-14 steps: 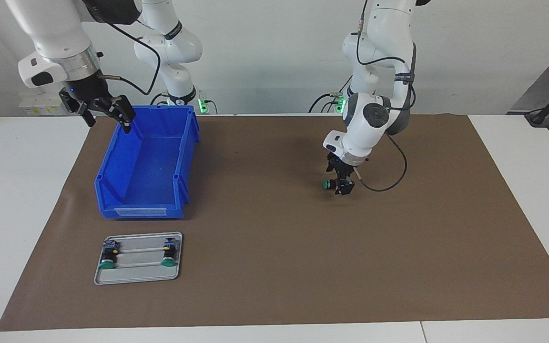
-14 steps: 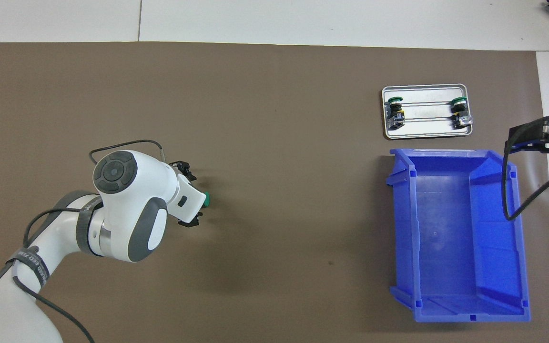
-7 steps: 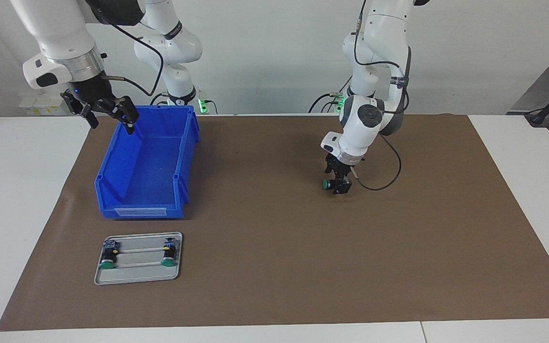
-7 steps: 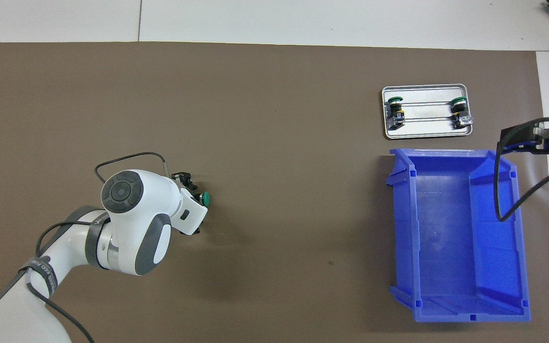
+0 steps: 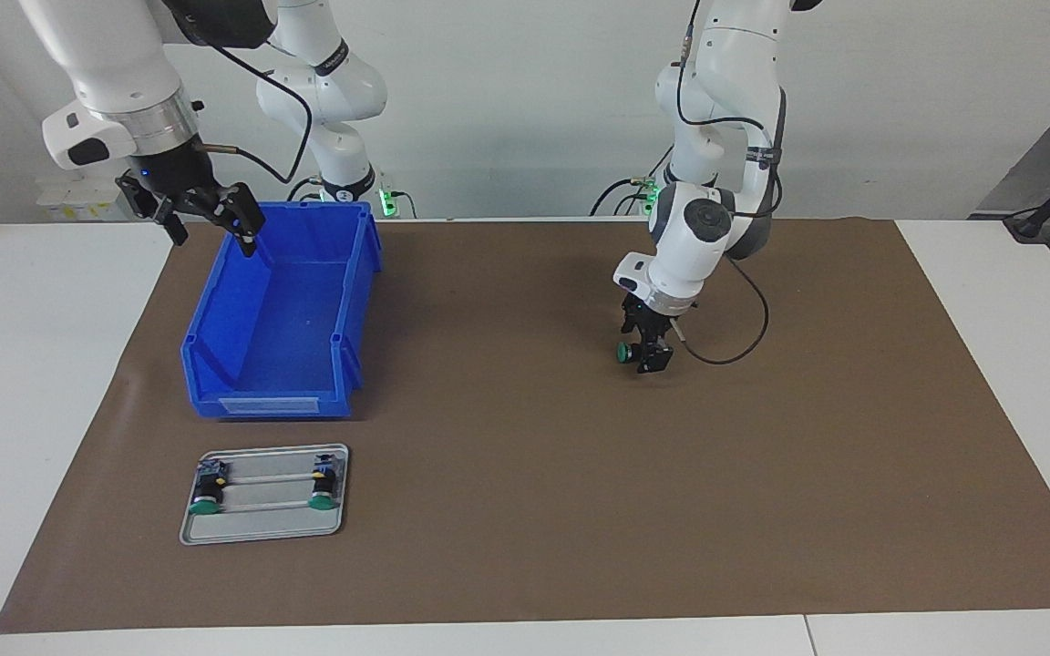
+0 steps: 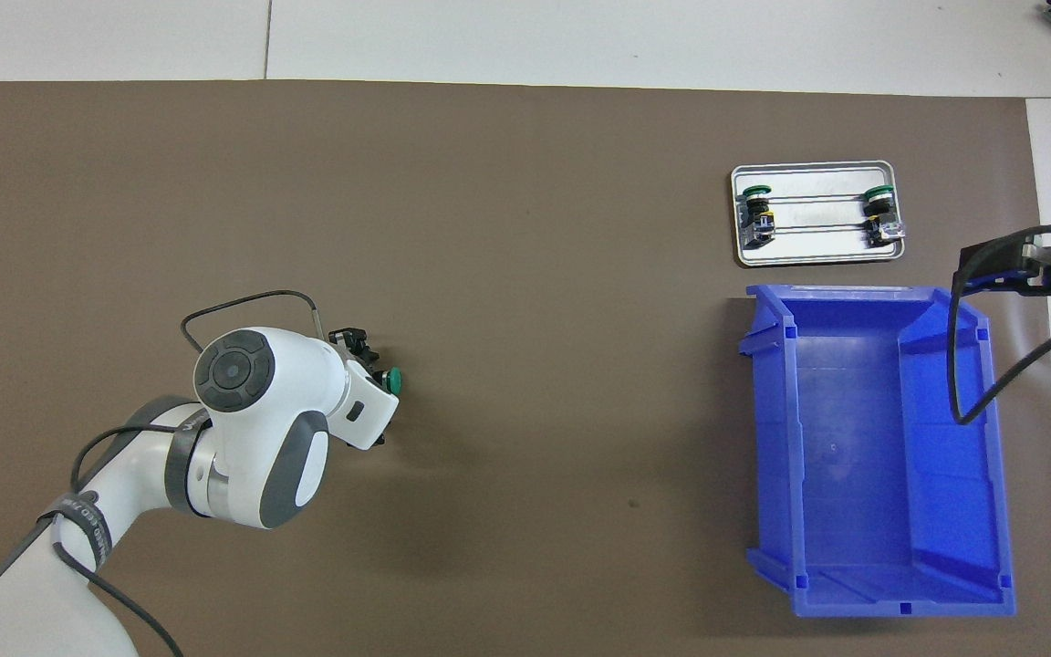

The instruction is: Place and press button with both arms

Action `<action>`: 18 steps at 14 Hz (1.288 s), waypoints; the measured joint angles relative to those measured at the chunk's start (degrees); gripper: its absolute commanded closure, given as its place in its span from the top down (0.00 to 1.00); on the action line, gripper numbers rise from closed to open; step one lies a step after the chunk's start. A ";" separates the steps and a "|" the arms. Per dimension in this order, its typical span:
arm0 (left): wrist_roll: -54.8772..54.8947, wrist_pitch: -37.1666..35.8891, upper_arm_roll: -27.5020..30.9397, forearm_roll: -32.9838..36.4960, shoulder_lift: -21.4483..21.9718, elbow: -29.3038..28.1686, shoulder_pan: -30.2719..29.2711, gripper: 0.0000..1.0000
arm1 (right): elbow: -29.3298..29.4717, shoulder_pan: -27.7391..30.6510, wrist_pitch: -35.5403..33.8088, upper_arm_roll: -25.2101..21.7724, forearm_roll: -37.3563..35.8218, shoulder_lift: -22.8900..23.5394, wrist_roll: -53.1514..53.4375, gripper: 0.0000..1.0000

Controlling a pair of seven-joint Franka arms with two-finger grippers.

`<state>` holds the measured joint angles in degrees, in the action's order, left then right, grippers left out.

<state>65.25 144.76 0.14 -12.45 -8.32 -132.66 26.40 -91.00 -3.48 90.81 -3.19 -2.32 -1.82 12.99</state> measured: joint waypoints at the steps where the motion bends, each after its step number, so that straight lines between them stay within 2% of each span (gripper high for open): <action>1: -0.32 0.29 0.00 -0.02 0.00 0.00 0.30 0.97 | 0.00 0.00 0.00 0.00 0.00 0.00 0.00 1.00; 7: -1.09 1.10 -0.03 -0.05 -0.03 -0.05 1.20 0.95 | 0.00 0.00 0.00 0.00 0.00 0.00 0.00 1.00; 10: -1.45 1.52 0.02 -0.06 -0.65 -0.13 1.82 0.80 | 0.00 0.00 0.00 0.00 0.00 0.00 0.00 1.00; 12: -1.61 1.85 0.04 -0.06 -0.65 -0.13 1.96 0.64 | 0.00 0.00 0.00 0.00 0.00 0.00 0.00 1.00; 17: -2.12 2.57 0.20 -0.07 -0.53 -0.01 2.33 0.41 | 0.00 0.00 0.00 0.00 0.00 0.00 0.00 1.00; 18: -2.14 2.74 0.24 -0.07 -0.54 0.00 2.34 0.33 | 0.00 0.00 0.00 0.00 0.00 0.00 0.00 1.00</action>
<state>63.12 147.49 0.37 -12.52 -8.87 -132.66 28.74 -91.00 -3.48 90.81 -3.19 -2.32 -1.82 12.99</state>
